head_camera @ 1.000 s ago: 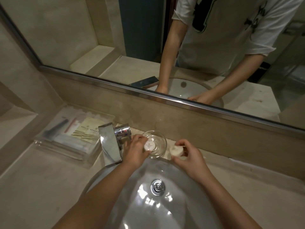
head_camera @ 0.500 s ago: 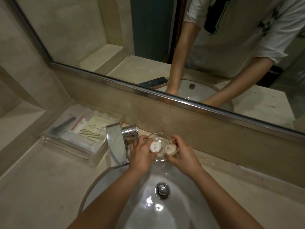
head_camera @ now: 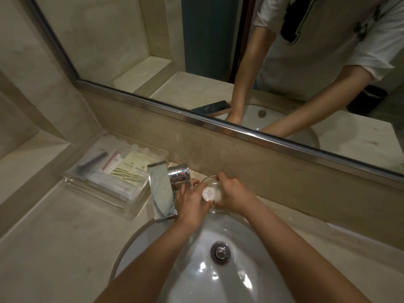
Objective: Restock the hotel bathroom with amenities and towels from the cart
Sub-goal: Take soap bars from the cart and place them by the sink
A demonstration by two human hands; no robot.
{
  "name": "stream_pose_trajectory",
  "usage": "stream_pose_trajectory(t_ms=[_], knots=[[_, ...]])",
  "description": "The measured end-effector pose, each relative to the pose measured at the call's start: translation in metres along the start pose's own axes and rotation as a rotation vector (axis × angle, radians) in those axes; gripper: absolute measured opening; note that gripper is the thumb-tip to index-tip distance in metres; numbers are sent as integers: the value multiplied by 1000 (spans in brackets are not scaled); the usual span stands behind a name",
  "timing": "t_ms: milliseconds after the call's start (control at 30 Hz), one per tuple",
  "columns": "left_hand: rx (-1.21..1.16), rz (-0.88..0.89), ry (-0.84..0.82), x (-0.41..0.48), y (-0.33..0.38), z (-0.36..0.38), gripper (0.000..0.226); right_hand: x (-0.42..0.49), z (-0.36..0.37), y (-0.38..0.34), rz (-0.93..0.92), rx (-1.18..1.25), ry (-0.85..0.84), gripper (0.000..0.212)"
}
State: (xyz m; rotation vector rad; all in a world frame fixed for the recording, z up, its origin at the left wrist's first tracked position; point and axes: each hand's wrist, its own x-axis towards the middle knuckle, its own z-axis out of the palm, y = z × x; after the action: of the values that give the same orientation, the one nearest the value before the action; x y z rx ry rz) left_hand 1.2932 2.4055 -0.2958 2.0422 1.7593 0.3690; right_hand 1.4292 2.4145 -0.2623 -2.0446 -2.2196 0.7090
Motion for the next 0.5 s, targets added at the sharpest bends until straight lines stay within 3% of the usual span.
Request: stream_pose_trajectory(t_ms=[233, 500], knots=[[-38, -15, 14, 2, -3, 3, 48, -16, 10, 18, 19, 456, 206, 46], [-72, -9, 16, 2, -5, 6, 47, -15, 12, 28, -69, 159, 142, 32]])
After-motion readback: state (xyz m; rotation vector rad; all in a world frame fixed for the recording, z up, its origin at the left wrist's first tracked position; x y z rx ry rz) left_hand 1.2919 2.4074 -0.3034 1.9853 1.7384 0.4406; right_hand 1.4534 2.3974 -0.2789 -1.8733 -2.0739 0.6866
